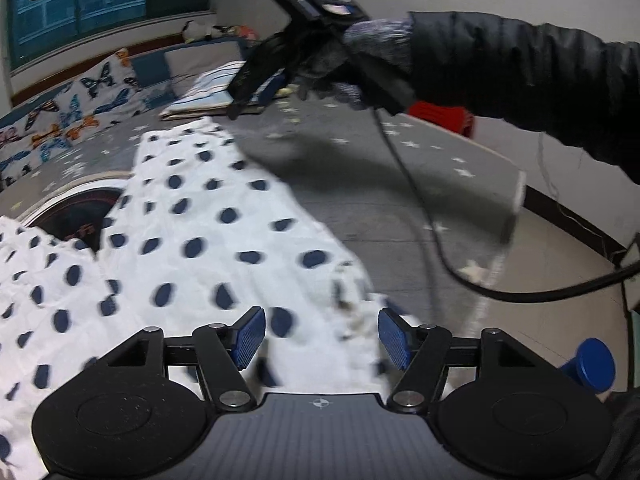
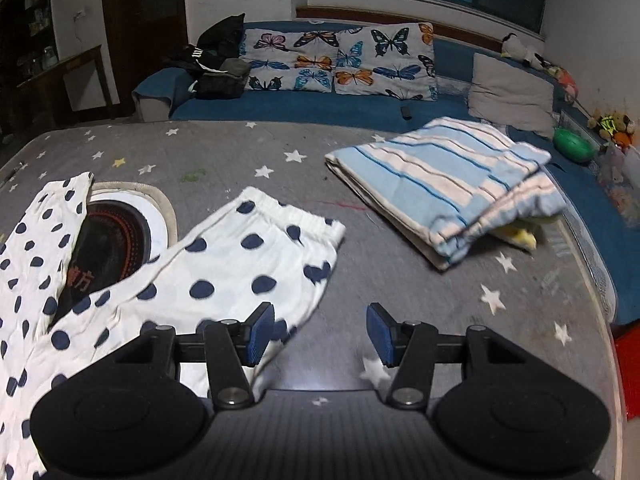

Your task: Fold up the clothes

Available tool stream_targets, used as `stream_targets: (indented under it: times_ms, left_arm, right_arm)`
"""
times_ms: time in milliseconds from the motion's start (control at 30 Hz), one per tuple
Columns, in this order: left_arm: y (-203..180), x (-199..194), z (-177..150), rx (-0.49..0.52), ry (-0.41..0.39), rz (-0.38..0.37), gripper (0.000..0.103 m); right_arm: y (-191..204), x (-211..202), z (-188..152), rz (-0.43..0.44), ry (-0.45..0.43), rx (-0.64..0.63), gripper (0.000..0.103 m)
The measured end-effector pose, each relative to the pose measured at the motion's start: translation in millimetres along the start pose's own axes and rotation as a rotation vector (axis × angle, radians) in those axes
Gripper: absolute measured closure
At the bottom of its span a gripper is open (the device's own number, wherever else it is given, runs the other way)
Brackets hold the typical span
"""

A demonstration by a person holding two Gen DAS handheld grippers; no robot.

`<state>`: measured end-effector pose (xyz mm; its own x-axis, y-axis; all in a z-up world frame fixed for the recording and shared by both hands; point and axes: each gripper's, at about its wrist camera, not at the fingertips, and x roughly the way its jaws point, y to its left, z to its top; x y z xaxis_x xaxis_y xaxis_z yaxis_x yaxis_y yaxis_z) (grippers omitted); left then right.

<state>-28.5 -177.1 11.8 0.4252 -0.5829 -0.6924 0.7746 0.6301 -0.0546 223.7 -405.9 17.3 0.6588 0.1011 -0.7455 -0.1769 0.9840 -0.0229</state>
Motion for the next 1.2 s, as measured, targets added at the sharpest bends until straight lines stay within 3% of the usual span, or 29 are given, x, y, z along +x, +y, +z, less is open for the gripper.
stream_targets:
  times_ms: [233, 300, 500, 567, 600, 1000, 1200]
  left_arm:
    - [-31.2, 8.0, -1.1, 0.064, 0.015, 0.0, 0.041]
    - [-35.8, 12.1, -2.3, 0.082, 0.027, 0.0, 0.056]
    - [-32.6, 24.4, -4.5, 0.088, 0.063, 0.004, 0.07]
    - [-28.3, 23.6, -3.7, 0.073, 0.061, -0.004, 0.085]
    - [-26.0, 22.7, -3.2, 0.065, 0.06, -0.008, 0.088]
    - [42.4, -20.0, 2.5, -0.246, -0.038, -0.107, 0.093]
    - [60.6, -28.7, 1.5, -0.338, -0.059, -0.115, 0.093]
  right_arm:
    - [-9.7, -9.6, -13.2, -0.021, 0.007, 0.018, 0.051]
    - [-13.9, -11.3, -16.1, -0.023, 0.006, 0.028, 0.052]
    - [-23.2, -7.4, -21.7, -0.006, 0.009, 0.069, 0.052]
    - [-24.7, -4.1, -21.3, 0.009, 0.008, 0.085, 0.054]
    - [-25.5, -2.4, -21.2, 0.017, 0.007, 0.094, 0.056]
    - [-25.0, 41.9, 2.6, 0.099, 0.008, 0.184, 0.063]
    - [-27.7, 77.5, 23.0, 0.095, 0.017, 0.206, 0.063]
